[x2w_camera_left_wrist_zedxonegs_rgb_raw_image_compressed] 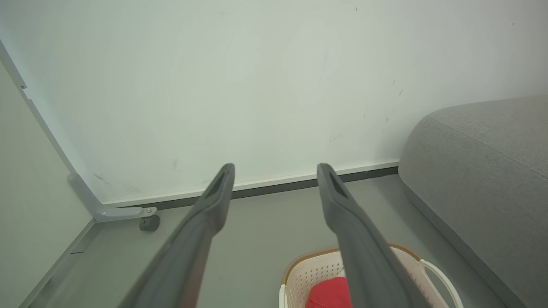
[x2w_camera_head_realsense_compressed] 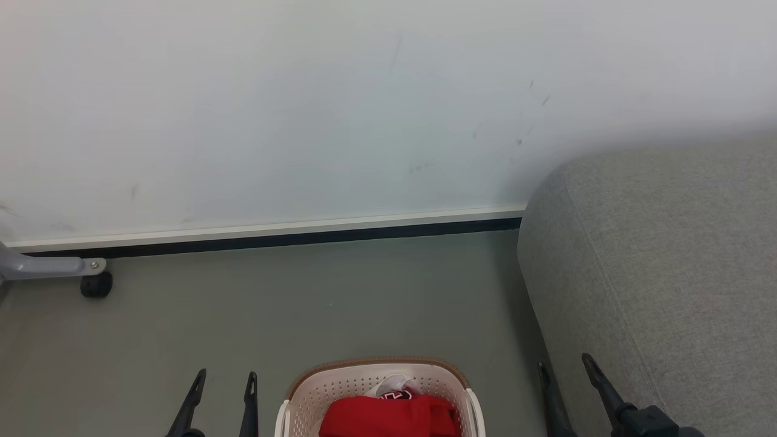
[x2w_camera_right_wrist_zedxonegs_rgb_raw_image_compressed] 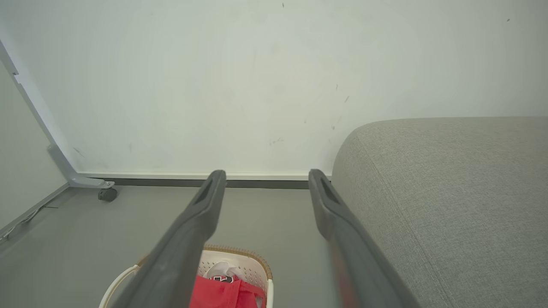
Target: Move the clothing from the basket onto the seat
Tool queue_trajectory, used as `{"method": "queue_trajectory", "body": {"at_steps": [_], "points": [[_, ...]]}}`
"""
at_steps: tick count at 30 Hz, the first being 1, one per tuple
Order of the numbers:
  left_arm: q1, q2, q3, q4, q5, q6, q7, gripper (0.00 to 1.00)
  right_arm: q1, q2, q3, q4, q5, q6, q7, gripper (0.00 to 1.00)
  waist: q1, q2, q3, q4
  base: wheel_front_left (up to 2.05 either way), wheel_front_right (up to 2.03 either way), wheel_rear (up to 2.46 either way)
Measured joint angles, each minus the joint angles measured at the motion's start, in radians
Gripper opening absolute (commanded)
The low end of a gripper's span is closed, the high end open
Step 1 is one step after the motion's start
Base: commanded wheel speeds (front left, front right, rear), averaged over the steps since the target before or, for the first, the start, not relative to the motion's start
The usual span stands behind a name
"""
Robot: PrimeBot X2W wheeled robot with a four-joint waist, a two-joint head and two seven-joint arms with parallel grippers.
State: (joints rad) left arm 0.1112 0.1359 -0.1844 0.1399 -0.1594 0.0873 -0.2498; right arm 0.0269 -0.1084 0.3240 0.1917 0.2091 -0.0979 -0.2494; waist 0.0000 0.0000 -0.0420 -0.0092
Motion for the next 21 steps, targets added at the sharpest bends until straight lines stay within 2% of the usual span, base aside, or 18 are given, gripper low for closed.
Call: {"method": "queue_trajectory", "body": {"at_steps": [5, 13, 21], "points": [[0.0, -0.001, 0.002, 0.003, 0.0, -0.001, 0.0, 1.0, 0.0, 0.001, -0.003, 0.0, 0.0, 0.0, 0.0, 1.0, 0.0, 0.0, 0.005, 0.0, 0.0, 0.0, 0.0], [-0.015, 0.003, -0.022, 0.016, 0.017, -0.028, 0.0, 1.0, 0.002, 0.002, -0.015, -0.015, -0.009, 0.0, 0.0, 1.0, 0.0, 0.0, 0.036, -0.001, 0.0, 0.0, 0.0], [-0.097, 0.004, -0.056, 0.044, 0.045, -0.054, 0.0, 1.0, -0.023, -0.007, -0.039, -0.058, -0.018, 0.0, 0.0, 1.0, 0.0001, 0.0, 0.104, -0.009, 0.0, 0.0, 0.0]]}}
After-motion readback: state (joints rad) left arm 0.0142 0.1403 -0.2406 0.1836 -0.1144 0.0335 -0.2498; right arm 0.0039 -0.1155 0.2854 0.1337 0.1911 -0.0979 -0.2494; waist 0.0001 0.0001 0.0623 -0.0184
